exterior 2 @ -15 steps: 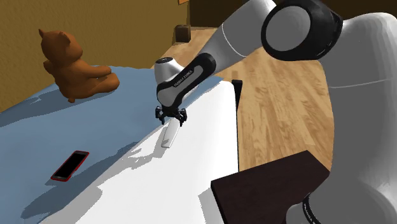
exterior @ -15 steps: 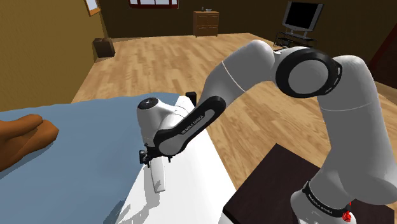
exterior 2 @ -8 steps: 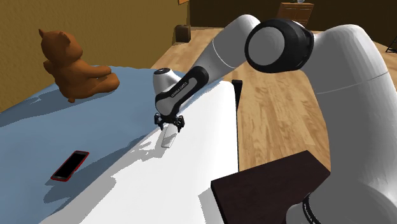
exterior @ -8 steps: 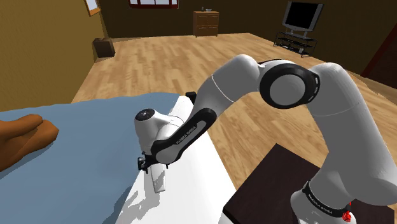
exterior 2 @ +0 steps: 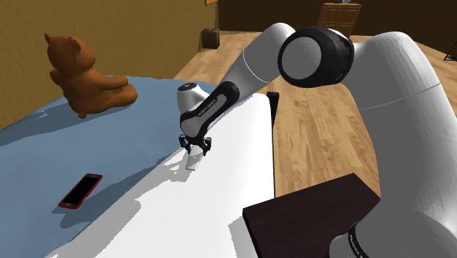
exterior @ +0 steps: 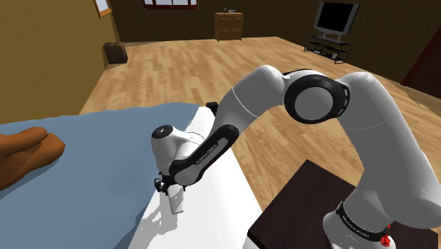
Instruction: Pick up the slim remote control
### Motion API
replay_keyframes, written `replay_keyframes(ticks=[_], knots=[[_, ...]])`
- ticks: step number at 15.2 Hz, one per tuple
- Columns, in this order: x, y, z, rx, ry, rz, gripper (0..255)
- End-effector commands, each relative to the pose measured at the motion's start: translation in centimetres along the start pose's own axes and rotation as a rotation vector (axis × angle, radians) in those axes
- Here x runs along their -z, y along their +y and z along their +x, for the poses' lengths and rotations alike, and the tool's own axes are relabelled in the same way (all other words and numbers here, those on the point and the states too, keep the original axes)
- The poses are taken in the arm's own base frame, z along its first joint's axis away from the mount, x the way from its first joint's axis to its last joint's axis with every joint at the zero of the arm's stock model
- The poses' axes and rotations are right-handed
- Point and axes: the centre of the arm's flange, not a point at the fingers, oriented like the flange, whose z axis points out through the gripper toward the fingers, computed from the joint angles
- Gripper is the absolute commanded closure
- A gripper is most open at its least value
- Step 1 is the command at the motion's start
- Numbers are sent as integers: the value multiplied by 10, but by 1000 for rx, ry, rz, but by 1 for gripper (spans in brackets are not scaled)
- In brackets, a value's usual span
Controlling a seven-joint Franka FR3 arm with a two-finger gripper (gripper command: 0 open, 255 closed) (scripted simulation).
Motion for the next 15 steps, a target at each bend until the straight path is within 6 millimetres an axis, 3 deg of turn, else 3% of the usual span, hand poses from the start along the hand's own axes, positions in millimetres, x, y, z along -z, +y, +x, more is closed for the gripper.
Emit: replay_keyframes(ticks=[1, 6, 15], knots=[[0, 0, 0, 0, 0, 0, 255], [0, 0, 1, 0, 0, 0, 255], [47, 0, 1, 0, 0, 0, 255]])
